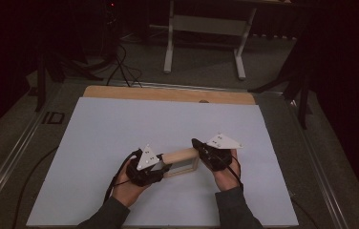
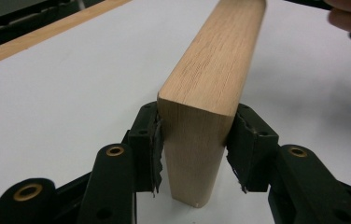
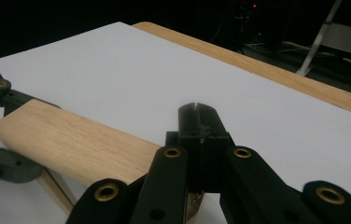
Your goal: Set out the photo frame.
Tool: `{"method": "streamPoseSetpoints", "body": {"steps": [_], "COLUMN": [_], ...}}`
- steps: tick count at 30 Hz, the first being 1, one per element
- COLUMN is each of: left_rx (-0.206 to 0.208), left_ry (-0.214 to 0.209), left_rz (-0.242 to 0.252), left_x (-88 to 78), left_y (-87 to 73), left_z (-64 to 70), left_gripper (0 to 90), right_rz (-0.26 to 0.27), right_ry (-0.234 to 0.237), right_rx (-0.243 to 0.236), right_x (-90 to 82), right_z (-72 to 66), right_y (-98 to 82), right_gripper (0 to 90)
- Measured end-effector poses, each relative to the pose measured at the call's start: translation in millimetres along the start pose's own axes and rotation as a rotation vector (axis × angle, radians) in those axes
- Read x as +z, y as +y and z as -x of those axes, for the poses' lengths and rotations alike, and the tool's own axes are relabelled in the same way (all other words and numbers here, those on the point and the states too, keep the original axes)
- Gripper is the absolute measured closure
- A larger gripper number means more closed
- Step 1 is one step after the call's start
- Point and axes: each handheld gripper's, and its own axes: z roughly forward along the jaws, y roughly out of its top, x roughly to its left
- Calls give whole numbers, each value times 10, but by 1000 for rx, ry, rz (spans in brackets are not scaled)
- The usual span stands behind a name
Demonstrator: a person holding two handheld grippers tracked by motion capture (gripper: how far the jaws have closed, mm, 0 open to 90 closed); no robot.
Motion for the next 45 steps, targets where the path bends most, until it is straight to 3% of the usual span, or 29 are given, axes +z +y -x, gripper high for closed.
{"method": "streamPoseSetpoints", "body": {"steps": [14,18,26,37,45], "left_rx": [-41,-47,-50,-54,-56], "left_ry": [50,42,39,31,32], "left_rz": [-3,-5,-4,-5,-5], "left_x": [6,6,7,7,8], "left_y": [-12,-14,-16,-16,-15], "left_z": [-43,-57,-59,-73,-76], "left_gripper": [578,578,578,580,581], "right_rz": [-29,-17,-9,-65,-103], "right_ry": [4,36,102,150,179], "right_rx": [28,33,-4,-11,-21], "right_x": [-24,-45,-128,-142,-103], "right_z": [-19,-1,6,14,25], "right_y": [17,19,58,-7,-90], "right_gripper": [889,769,531,399,365]}}
